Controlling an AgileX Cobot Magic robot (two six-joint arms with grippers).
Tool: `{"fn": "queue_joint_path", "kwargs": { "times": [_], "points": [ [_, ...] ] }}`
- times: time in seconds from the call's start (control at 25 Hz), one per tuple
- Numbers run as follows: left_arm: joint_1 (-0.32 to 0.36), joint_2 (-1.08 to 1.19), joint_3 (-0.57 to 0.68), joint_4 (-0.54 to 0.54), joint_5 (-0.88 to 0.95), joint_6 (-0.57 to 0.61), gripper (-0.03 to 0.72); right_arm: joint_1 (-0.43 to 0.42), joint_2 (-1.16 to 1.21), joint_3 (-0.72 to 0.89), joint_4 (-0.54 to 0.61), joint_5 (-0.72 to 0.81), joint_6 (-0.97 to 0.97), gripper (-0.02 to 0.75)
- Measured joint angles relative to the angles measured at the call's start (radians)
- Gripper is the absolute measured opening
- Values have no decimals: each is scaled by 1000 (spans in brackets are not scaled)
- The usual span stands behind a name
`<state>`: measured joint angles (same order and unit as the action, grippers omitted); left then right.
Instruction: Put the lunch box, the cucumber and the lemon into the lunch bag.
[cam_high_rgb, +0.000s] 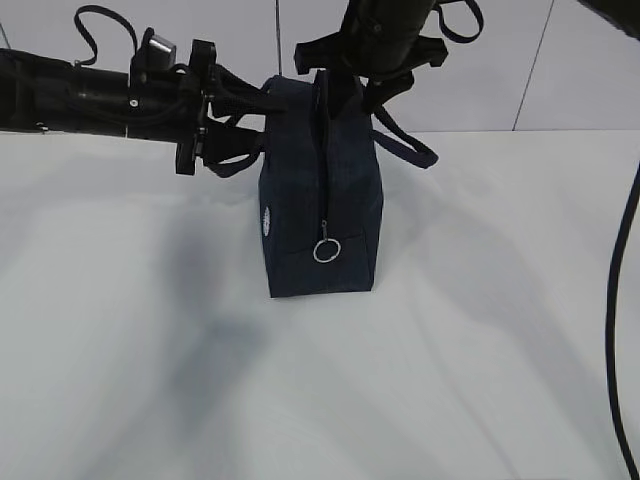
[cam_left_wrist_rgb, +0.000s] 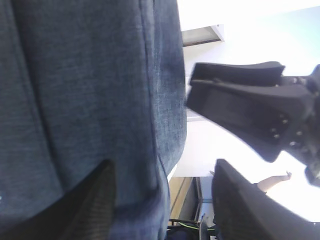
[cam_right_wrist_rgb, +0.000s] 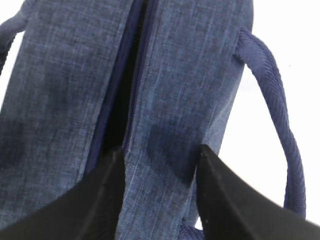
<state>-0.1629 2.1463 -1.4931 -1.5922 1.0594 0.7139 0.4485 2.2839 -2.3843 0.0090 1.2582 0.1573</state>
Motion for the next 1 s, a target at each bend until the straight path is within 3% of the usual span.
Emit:
{"fn": "queue_joint_path", "kwargs": {
  "times": [0.2, 0.72, 0.84, 1.0],
  "points": [
    [20, 0, 0, 22, 60, 0, 438, 0, -7, 0, -2, 0, 0, 350],
    [144, -90, -1, 55, 105, 0, 445, 0, -76, 0, 16, 1, -2, 351],
    [164, -131, -1, 121, 108, -8, 445, 0, -107, 0, 74, 1, -2, 351],
    [188, -206, -1, 295, 120, -37, 438, 0, -164, 0, 98, 1, -61, 351]
  ]
}}
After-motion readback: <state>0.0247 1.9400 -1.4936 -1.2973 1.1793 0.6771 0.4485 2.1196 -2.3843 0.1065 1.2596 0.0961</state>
